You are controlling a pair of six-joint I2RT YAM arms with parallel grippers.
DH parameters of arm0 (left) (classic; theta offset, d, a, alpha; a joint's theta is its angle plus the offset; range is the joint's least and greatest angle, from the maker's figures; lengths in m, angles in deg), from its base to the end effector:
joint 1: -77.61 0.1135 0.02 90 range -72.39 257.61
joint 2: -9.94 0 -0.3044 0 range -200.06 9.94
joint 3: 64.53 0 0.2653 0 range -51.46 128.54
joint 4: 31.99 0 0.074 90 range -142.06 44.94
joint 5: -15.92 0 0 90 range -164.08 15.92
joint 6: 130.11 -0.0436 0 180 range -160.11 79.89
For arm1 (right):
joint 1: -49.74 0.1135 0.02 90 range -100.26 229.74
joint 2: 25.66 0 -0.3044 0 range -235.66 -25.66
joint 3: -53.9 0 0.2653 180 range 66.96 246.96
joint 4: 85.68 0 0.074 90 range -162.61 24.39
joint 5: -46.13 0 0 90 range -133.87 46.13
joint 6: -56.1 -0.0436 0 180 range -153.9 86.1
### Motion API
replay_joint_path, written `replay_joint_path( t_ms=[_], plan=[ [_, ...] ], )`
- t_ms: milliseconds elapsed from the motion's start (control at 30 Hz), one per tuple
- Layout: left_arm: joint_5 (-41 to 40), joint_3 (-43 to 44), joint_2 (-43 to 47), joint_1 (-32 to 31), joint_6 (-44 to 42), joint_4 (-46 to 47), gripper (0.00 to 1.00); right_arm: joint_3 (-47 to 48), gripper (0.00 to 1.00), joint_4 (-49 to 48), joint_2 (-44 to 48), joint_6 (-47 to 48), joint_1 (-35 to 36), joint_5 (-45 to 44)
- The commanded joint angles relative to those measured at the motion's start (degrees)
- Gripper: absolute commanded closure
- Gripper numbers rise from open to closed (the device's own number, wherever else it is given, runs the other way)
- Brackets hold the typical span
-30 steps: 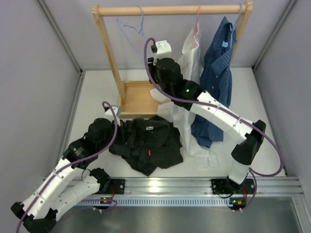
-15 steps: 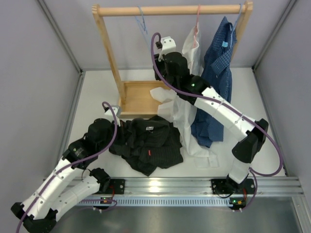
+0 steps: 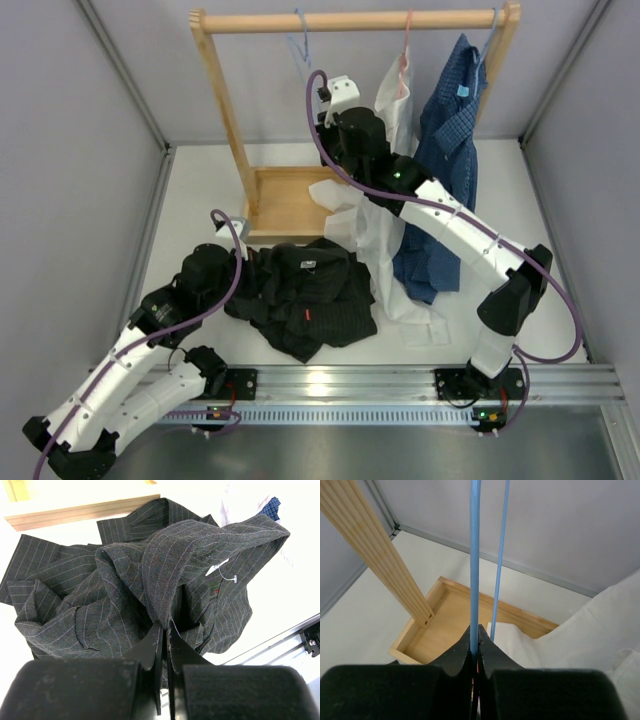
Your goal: Place the shirt on the hanger
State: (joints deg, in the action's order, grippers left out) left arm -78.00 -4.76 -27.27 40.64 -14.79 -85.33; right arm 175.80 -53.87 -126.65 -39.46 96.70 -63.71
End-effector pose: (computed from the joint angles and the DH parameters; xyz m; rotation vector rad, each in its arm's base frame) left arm 0.1005 -0.0719 0.3392 0.1774 2.1532 -0.5717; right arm 0.3103 0.3106 0.4853 -0.3812 1.7220 0.3640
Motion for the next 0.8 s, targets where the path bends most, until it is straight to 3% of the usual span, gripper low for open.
replay_joint_path(
  t_ms=[0, 200, 267, 767],
  plan=[
    [-0.3, -0.2, 0.8, -0.2, -0.5, 3.1, 1.0, 2.6, 1.0, 0.3, 1.3, 1.6, -0.6, -0.7],
    [-0.4, -0.2, 0.6, -0.2, -0.5, 3.1, 1.0, 2.9, 0.96, 0.4, 1.8, 3.0, -0.6, 0.7],
    [-0.4, -0.2, 0.6, -0.2, -0.4, 3.0, 1.0, 3.0, 1.0, 0.7, 1.9, 3.5, -0.7, 1.5],
    [-0.6, -0.3, 0.6, -0.2, -0.4, 3.0, 1.0, 0.7, 1.0, 0.9, 4.6, 2.8, -1.5, 5.1]
  ],
)
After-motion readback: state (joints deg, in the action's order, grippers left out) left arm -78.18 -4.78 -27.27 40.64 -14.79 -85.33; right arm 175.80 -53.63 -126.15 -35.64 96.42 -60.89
